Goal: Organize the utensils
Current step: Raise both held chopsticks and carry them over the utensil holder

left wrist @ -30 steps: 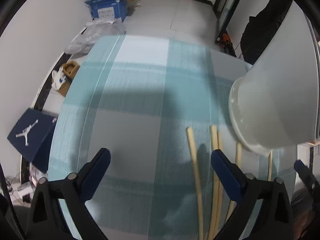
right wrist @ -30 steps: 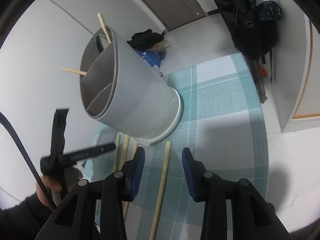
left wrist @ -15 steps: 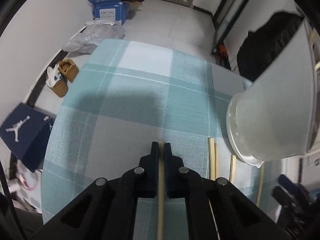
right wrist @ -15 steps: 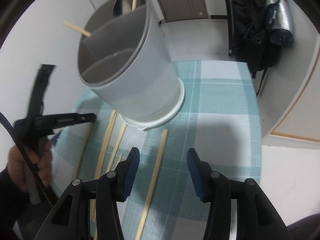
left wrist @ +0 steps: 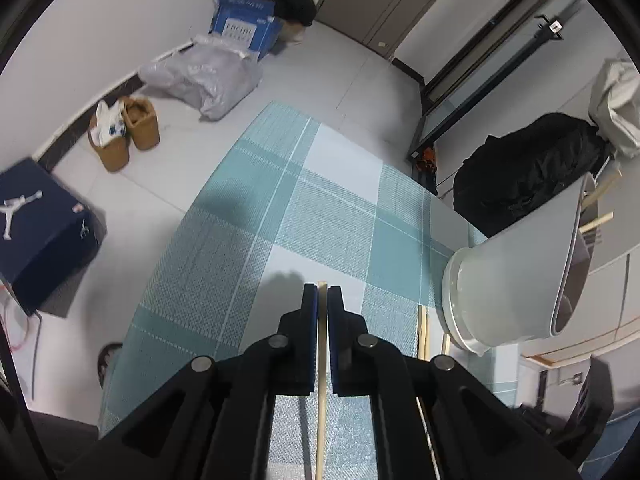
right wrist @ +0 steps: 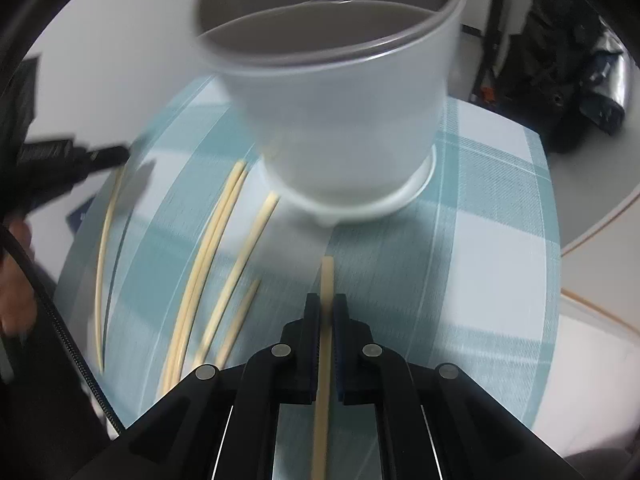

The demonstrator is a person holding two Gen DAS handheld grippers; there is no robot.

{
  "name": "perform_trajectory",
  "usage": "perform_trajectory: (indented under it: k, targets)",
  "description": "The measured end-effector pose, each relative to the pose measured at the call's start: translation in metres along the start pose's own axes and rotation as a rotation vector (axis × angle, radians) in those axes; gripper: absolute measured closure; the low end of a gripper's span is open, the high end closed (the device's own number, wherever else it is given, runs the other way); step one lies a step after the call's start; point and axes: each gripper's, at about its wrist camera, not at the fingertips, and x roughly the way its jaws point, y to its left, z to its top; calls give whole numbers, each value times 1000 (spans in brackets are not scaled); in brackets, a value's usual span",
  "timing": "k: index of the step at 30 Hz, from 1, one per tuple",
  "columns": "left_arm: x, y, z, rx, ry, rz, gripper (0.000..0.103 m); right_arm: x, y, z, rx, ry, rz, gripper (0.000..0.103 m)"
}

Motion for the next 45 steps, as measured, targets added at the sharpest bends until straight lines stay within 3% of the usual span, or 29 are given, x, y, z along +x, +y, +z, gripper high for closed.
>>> perform_trajectory:
  k: [2, 6, 13, 15, 16, 19, 22, 27, 33, 38, 45]
  targets:
    - [-2, 4, 1, -14, 6, -13, 102, -2, 4, -6, -39, 36, 47, 98]
    - [-4, 8, 3, -13, 8, -28, 102, -4, 11, -8, -99, 89, 61, 93]
    - [-7, 10, 1, -19, 19, -36, 102, 5, 28, 7, -160, 101, 1, 85]
    - [-11, 7, -2, -6, 23, -46, 102, 8, 37, 10, -208, 112, -35, 86]
    - [-15, 4, -3, 9, 11, -50, 102, 10, 39, 11, -215, 117, -33, 95]
    - [-23, 2, -4, 2, -13, -80, 102, 8, 36, 15, -181, 115, 2, 97]
    - [-38, -4, -5, 13, -70, -82, 102, -6, 24, 16, -122, 44, 37, 97]
    - [-63, -22, -6, 55, -166, -100, 102, -66, -2, 13, 48, -233, 141, 97]
    - [-90, -49, -16, 154, -257, -103, 102, -117, -10, 11, 149, -485, 205, 97]
    - [-99, -69, -22, 236, -270, -71, 102, -140, -8, 3, 158, -620, 199, 97]
    - [-108, -95, -29, 347, -262, -45, 102, -157, -6, 7, 156, -730, 181, 98]
